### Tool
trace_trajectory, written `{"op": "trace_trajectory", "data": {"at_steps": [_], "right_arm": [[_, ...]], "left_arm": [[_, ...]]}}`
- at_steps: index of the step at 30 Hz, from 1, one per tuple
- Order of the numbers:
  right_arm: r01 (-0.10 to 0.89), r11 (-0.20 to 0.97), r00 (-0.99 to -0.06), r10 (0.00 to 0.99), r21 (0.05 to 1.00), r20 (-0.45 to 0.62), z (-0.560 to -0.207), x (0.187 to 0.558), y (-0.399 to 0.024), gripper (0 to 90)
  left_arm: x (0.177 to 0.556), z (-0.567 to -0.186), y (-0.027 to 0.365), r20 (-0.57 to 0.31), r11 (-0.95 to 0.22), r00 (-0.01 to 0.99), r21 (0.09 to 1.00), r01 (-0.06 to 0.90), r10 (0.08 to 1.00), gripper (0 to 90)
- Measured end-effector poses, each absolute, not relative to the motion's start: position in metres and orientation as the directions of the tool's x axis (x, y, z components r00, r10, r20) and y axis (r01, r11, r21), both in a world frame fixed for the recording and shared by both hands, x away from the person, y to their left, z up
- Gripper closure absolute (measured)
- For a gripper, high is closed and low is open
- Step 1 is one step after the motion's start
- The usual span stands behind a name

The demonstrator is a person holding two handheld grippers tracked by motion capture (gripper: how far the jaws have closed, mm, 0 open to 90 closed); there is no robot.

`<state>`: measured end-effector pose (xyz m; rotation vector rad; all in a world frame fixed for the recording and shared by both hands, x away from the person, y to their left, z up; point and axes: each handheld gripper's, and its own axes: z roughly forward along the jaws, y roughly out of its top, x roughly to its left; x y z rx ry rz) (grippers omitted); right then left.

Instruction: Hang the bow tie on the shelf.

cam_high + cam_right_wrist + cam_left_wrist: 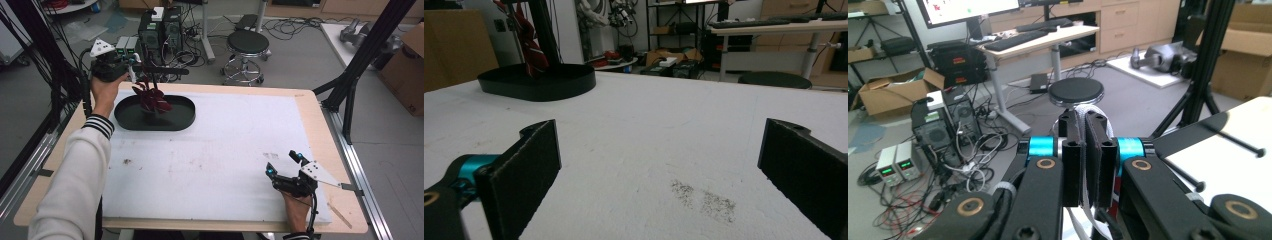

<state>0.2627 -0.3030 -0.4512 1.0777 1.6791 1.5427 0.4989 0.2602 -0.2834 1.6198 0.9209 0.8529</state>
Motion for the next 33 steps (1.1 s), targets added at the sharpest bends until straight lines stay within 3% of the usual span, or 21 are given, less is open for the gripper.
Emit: {"op": "trace_trajectory", "data": {"at_steps": [12,17,18,21,26,31,32,33], "right_arm": [[0.156,-0.006,-0.483,0.872,0.988,0.082,-0.4512,0.2628,-0.3029,2.5],[0.157,-0.007,-0.483,0.872,0.988,0.083,-0.4512,0.2626,-0.3028,2.5],[0.157,-0.008,-0.483,0.872,0.988,0.084,-0.4512,0.2626,-0.3028,2.4],[0.157,-0.007,-0.483,0.872,0.988,0.083,-0.4512,0.2625,-0.3027,2.5],[0.157,-0.007,-0.482,0.872,0.988,0.083,-0.4512,0.2626,-0.3027,2.5],[0.157,-0.007,-0.482,0.872,0.988,0.083,-0.4512,0.2626,-0.3027,2.4],[0.157,-0.007,-0.483,0.871,0.988,0.083,-0.4512,0.2626,-0.3028,2.5],[0.157,-0.007,-0.483,0.871,0.988,0.083,-0.4512,0.2626,-0.3028,2.5]], "left_arm": [[0.5002,-0.294,0.2643,0.059,-0.154,0.426,0.969,0.194,0.903,83.1],[0.5002,-0.2938,0.2645,0.05,-0.15,0.417,0.966,0.21,0.907,76.9],[0.5006,-0.2941,0.2644,0.043,-0.144,0.415,0.965,0.217,0.909,69.6],[0.5007,-0.2947,0.2639,0.037,-0.146,0.411,0.961,0.236,0.911,65.5],[0.503,-0.2936,0.2636,-0.031,-0.093,0.415,0.956,0.277,0.909,37.0],[0.5008,-0.2898,0.2637,-0.042,-0.075,0.418,0.963,0.259,0.907,27.7],[0.4998,-0.2887,0.2645,-0.042,-0.074,0.427,0.965,0.253,0.903,19.4],[0.4988,-0.2877,0.265,-0.05,-0.067,0.439,0.967,0.245,0.897,19.4]]}}
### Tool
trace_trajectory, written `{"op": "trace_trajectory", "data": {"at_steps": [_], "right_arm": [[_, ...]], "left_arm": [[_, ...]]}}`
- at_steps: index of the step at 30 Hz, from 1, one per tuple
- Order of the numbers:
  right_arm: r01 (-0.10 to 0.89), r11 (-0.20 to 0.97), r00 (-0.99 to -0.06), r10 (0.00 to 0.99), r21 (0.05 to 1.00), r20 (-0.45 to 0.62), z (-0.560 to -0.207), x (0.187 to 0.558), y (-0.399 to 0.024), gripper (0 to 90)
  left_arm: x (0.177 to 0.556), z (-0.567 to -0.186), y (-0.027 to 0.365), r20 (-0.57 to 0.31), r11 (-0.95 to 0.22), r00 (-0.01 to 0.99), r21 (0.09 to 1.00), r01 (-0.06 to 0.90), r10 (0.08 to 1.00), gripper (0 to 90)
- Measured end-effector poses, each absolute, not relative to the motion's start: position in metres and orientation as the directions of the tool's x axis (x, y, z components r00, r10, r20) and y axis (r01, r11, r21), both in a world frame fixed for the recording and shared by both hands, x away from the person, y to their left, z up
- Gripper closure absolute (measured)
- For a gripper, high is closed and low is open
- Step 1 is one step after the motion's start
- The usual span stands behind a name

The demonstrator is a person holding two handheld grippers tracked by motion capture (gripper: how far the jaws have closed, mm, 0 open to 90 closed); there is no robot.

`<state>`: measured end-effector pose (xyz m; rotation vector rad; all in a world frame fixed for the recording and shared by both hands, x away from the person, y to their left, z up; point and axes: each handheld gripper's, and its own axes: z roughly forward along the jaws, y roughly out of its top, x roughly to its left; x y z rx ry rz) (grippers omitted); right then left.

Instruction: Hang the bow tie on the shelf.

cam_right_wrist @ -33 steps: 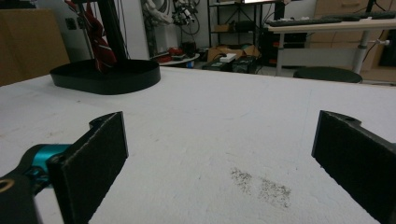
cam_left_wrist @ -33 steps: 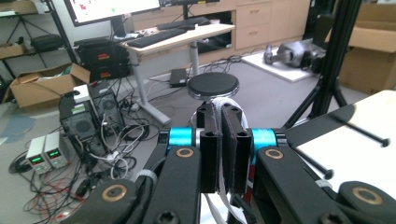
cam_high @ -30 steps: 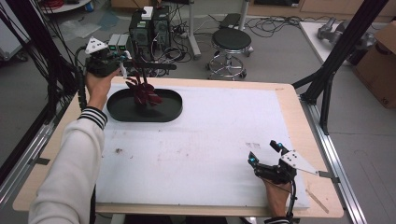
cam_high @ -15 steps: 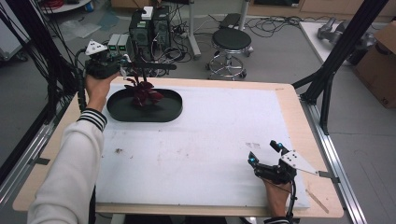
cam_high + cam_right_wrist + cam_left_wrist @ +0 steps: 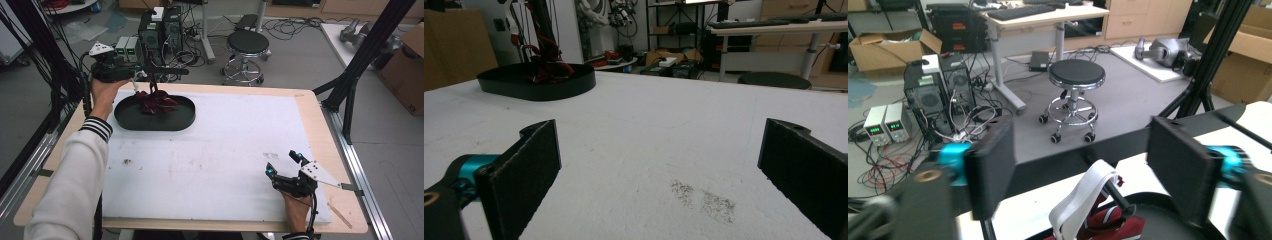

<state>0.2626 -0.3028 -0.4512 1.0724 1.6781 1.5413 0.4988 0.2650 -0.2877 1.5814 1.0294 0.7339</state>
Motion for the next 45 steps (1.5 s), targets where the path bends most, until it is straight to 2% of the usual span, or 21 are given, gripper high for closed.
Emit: {"op": "trace_trajectory", "data": {"at_steps": [6,10,19,28,33,36,39,45], "right_arm": [[0.157,-0.01,-0.483,0.872,0.988,0.086,-0.451,0.263,-0.303,2.5],[0.162,-0.021,-0.489,0.867,0.986,0.099,-0.451,0.263,-0.304,2.5],[0.157,-0.006,-0.495,0.865,0.988,0.085,-0.451,0.262,-0.303,2.4],[0.146,0.005,-0.494,0.867,0.989,0.068,-0.451,0.262,-0.302,2.4],[0.146,0.002,-0.494,0.866,0.989,0.071,-0.451,0.262,-0.302,2.4],[0.15,-0.005,-0.493,0.867,0.989,0.079,-0.451,0.262,-0.302,2.4],[0.146,0.0,-0.492,0.868,0.989,0.073,-0.451,0.262,-0.302,2.4],[0.145,-0.002,-0.491,0.868,0.989,0.073,-0.451,0.262,-0.303,2.4]], "left_arm": [[0.485,-0.279,0.269,-0.057,-0.048,0.495,0.979,0.197,0.867,15.0],[0.467,-0.276,0.268,-0.017,-0.086,0.534,0.982,0.167,0.846,13.4],[0.396,-0.292,0.264,0.05,-0.121,0.598,0.99,0.078,0.8,12.9],[0.333,-0.336,0.267,0.093,-0.141,0.665,0.99,0.019,0.741,12.9],[0.314,-0.366,0.276,0.007,-0.052,0.663,0.997,0.049,0.749,12.9],[0.307,-0.384,0.278,0.018,-0.059,0.652,0.997,0.041,0.758,12.8],[0.302,-0.408,0.278,-0.03,-0.024,0.671,0.997,0.07,0.74,12.8],[0.293,-0.44,0.272,-0.032,-0.021,0.668,0.997,0.071,0.744,12.9]]}}
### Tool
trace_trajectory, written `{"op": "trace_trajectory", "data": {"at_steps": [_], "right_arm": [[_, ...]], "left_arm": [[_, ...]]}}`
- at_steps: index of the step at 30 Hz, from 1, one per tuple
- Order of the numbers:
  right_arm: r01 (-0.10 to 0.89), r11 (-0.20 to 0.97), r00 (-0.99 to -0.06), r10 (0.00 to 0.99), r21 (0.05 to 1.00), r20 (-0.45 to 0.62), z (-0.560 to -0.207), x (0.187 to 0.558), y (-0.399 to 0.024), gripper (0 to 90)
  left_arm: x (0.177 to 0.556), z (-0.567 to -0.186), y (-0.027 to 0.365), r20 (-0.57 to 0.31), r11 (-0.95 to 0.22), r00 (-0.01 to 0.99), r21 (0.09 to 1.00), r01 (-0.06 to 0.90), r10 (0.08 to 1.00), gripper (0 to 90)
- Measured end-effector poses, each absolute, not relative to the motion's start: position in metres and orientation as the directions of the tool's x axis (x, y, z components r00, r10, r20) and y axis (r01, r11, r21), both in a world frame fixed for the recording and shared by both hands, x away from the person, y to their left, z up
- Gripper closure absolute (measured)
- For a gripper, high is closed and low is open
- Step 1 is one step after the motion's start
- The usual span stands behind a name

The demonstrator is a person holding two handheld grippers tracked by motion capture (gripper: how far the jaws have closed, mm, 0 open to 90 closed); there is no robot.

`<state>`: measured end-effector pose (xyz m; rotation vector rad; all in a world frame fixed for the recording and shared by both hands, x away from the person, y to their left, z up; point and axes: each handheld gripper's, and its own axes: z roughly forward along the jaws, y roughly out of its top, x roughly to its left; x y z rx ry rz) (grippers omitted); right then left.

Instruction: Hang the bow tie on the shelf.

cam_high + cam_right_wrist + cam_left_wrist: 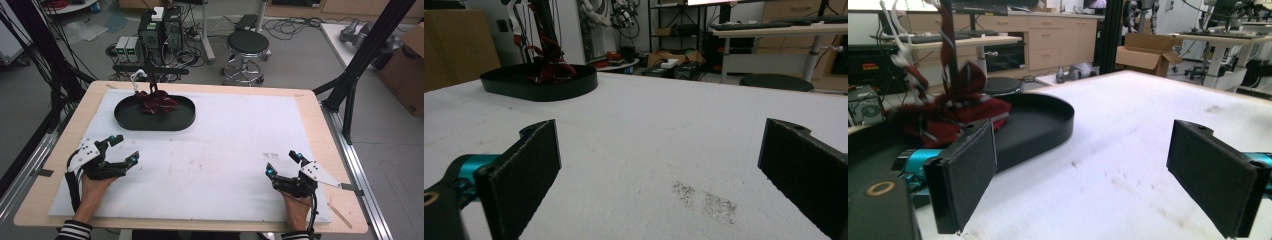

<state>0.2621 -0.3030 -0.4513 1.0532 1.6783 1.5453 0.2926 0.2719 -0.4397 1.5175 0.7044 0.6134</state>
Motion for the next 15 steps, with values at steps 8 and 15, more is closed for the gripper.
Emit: {"op": "trace_trajectory", "data": {"at_steps": [8,15], "right_arm": [[0.144,-0.001,-0.49,0.869,0.99,0.072,-0.4512,0.2619,-0.3029,2.4],[0.141,0.007,-0.487,0.871,0.99,0.064,-0.4513,0.2611,-0.3016,2.4]], "left_arm": [[0.2871,-0.4517,0.2729,-0.05,0.007,0.647,0.998,0.069,0.76,12.9],[0.2848,-0.4529,0.2723,-0.043,0.017,0.62,0.999,0.048,0.784,13.6]]}}
